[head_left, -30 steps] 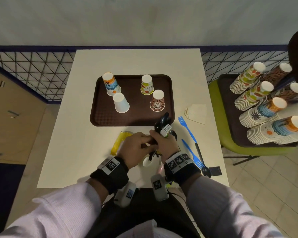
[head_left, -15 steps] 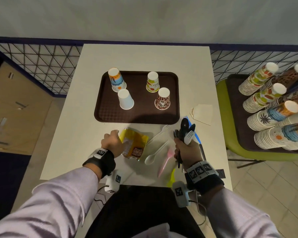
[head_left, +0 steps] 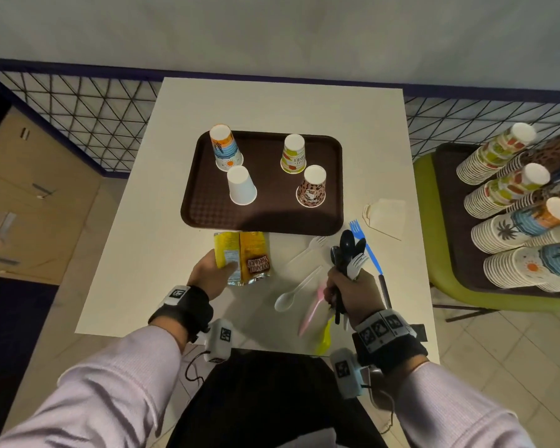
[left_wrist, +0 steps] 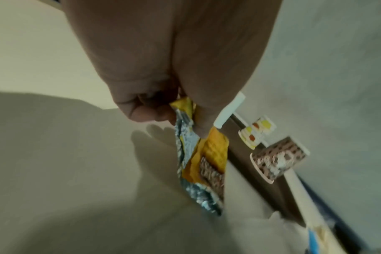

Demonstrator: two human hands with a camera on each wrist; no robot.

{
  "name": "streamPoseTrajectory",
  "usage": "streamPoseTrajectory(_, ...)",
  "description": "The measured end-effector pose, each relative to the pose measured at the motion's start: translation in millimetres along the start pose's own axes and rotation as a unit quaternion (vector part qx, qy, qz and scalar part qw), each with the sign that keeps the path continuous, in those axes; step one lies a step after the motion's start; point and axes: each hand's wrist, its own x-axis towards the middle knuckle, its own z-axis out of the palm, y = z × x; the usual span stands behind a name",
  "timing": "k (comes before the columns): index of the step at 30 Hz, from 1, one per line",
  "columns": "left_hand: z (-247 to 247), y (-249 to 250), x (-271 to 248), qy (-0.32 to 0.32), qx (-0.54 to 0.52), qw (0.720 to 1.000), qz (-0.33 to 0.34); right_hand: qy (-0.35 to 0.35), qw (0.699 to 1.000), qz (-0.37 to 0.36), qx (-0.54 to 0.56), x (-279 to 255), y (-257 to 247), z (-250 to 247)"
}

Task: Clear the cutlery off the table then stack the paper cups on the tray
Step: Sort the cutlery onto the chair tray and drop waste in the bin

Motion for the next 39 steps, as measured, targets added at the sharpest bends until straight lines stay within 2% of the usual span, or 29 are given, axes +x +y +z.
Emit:
streamPoseTrajectory(3,-8.3,19.9,-24.2,-0.062,-0.181,0.981,-0.006,-0.022,0.999,-0.004,0.029,1.2,-9.5,7.2)
streamPoseTrajectory(7,-8.4,46.6,-38.9,-0.112,-0.292,0.949,-0.050,-0.048,0.999,-0.006,0.026,2.6,-23.0,23.7)
streamPoseTrajectory(8,-5.7,55.2,-40.6,-0.116,-0.293,0.948,-0.053,-0.055,0.998,-0.011,0.022,0.9,-27.5,28.4)
streamPoseTrajectory(10,1.6,66.9,-38.9,-0.102,-0.237,0.966,-0.033,-0.073,0.997,-0.026,0.007,-3.2,-34.6,38.8)
streamPoseTrajectory(12,8.3,81.5,-42.8,-0.114,-0.159,0.980,0.032,-0.096,0.994,-0.047,0.006,-8.8,-40.1,48.7)
streamPoseTrajectory(14,17.3,94.4,-48.1,-0.140,-0.095,0.982,0.087,-0.111,0.992,-0.058,0.017,-12.1,-40.5,56.6)
streamPoseTrajectory(16,25.8,103.4,-53.2,-0.158,-0.077,0.979,0.107,-0.098,0.992,-0.078,0.000,-12.3,-38.0,59.0)
streamPoseTrajectory(19,39.7,104.2,-59.4,-0.158,-0.139,0.976,0.054,-0.076,0.990,-0.116,-0.024,-8.5,-32.4,53.0)
streamPoseTrajectory(21,45.7,101.1,-61.6,-0.165,-0.147,0.975,0.035,-0.080,0.990,-0.117,-0.027,-7.7,-28.5,45.9)
streamPoseTrajectory(24,51.3,100.0,-63.9,-0.170,-0.051,0.980,0.087,-0.062,0.992,-0.105,-0.019,-10.1,-23.7,37.4)
streamPoseTrajectory(26,52.4,100.3,-63.5,-0.138,-0.028,0.985,0.097,-0.050,0.996,-0.071,0.036,-13.5,-21.4,31.8)
streamPoseTrajectory(27,52.5,99.9,-62.1,-0.128,-0.047,0.987,0.086,-0.041,0.996,-0.048,0.063,-13.9,-19.6,29.4)
streamPoseTrajectory(29,52.9,100.0,-61.4,-0.139,-0.155,0.977,0.044,-0.033,0.994,-0.018,0.103,-15.5,-16.7,23.7)
streamPoseTrajectory(32,59.1,102.5,-62.8,-0.183,-0.245,0.952,0.003,-0.075,0.982,0.000,0.171,-20.6,-15.1,18.4)
streamPoseTrajectory(35,68.7,105.5,-64.3,-0.216,-0.207,0.954,0.020,-0.101,0.971,0.015,0.215,-28.3,-19.7,17.5)
streamPoseTrajectory(39,73.7,113.2,-67.5,-0.232,-0.098,0.965,0.070,-0.067,0.973,0.025,0.218,-38.7,-26.4,22.7)
